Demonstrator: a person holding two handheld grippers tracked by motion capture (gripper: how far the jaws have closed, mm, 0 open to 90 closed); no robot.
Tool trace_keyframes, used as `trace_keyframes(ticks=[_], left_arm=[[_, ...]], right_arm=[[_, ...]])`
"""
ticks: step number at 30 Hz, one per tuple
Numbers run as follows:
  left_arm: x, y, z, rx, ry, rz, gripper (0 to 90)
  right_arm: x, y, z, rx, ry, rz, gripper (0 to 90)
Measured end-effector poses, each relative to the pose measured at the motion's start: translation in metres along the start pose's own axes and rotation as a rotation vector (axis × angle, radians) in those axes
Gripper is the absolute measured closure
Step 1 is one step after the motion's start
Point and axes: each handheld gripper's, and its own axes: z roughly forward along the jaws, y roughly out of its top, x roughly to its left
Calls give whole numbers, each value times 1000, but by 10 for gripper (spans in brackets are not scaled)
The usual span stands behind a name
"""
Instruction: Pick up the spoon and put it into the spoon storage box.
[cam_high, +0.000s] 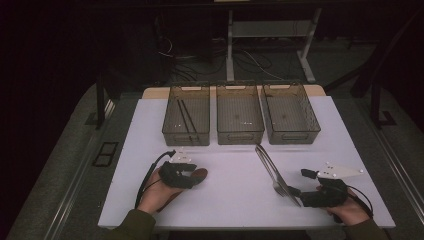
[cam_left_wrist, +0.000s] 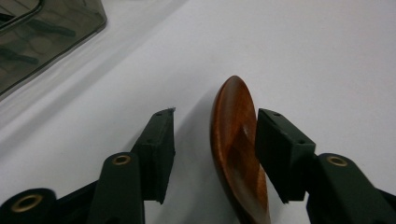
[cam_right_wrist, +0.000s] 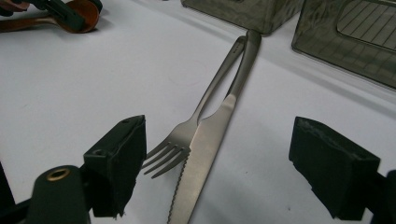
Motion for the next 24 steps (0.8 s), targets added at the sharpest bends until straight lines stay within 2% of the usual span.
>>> trace_keyframes(ticks=[16,24], left_arm=[[-4,1,0,9,-60,22,670],[-6,1,0,19,-69,27,725]], right_arm=[[0,0,0,-1,-1,0,192],[0,0,0,-1,-2,-1,192]])
